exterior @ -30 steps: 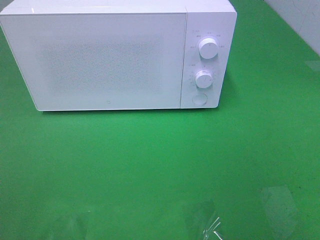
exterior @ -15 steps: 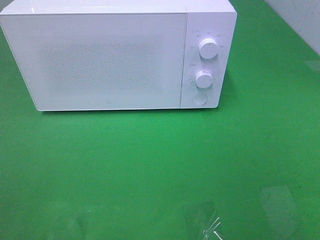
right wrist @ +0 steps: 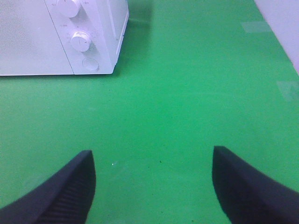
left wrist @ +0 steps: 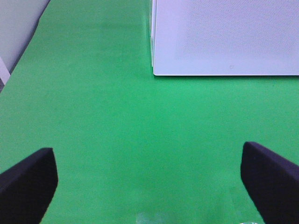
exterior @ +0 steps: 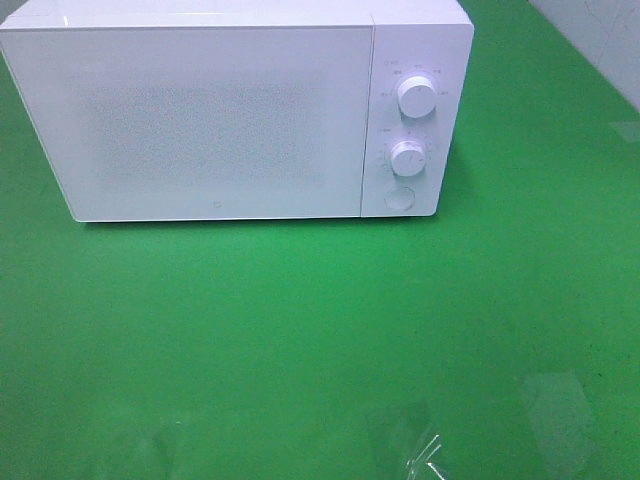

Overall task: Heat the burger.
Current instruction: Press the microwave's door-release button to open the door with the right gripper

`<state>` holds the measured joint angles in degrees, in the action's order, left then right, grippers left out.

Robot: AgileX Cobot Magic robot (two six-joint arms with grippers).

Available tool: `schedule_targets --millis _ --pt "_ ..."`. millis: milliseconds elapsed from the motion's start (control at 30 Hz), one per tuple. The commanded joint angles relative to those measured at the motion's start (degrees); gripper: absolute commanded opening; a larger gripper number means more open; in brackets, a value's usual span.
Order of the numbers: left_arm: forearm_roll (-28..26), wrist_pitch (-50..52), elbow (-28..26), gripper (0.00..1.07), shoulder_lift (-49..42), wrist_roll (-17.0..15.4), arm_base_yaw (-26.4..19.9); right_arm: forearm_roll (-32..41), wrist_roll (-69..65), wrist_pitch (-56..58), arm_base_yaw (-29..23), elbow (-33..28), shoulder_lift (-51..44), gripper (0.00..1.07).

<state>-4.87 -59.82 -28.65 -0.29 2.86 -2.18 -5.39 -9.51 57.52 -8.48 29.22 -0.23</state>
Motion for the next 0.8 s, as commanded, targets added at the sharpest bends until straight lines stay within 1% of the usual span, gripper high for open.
schedule_targets --millis 33,200,300,333,367,400,533,567,600,667,767,800 --pt "-0.23 0.17 0.11 1.01 -1.2 -0.11 -0.06 -0.4 0.63 0.06 0.23 -0.06 -1.55 0.69" --pt "-0.23 0.17 0.11 1.01 -1.2 -0.11 -0.06 -0.4 0.63 -0.23 0.23 0.17 -1.49 0.69" --pt "-0.23 0.17 0.11 1.01 -1.2 -0.11 -0.06 -0.4 0.46 -1.72 0.23 1.78 -0.52 0.69" --pt "-0.23 0.17 0.11 1.01 -1.2 -0.11 -0.06 -0.4 0.46 -3.5 0.23 2.98 1.26 0.69" --pt "-0.23 0.17 0.11 1.01 -1.2 -0.11 -0.06 -0.4 0.46 -3.5 0.23 2.98 1.26 0.69" --pt "-0.23 0.17 0.11 1.01 -1.2 -0.11 -0.06 -0.4 0.46 -5.84 0.23 3.21 3.32 0.69" --pt "-0.23 0.17 0.11 1.01 -1.2 -0.11 -0.06 -0.4 0.46 -9.34 0.23 3.15 6.99 0.69" --pt "-0.23 0.17 0.11 1.01 -1.2 -0.11 -0.06 -0.4 0.46 -11.29 0.23 3.15 9.74 0.69" --pt "-0.23 0.17 0.11 1.01 -1.2 -0.11 -0.06 -0.4 0.46 -11.29 0.23 3.15 9.74 0.69" --pt "-0.23 0.17 0.11 1.01 -1.2 -0.11 -0.06 -0.34 0.46 -14.61 0.23 3.15 13.52 0.69" --pt "-0.23 0.17 0.11 1.01 -1.2 -0.11 -0.06 -0.29 0.46 -17.19 0.23 3.15 15.99 0.69" --pt "-0.23 0.17 0.11 1.01 -1.2 -0.11 -0.06 -0.17 0.46 -19.31 0.23 3.15 18.68 0.69"
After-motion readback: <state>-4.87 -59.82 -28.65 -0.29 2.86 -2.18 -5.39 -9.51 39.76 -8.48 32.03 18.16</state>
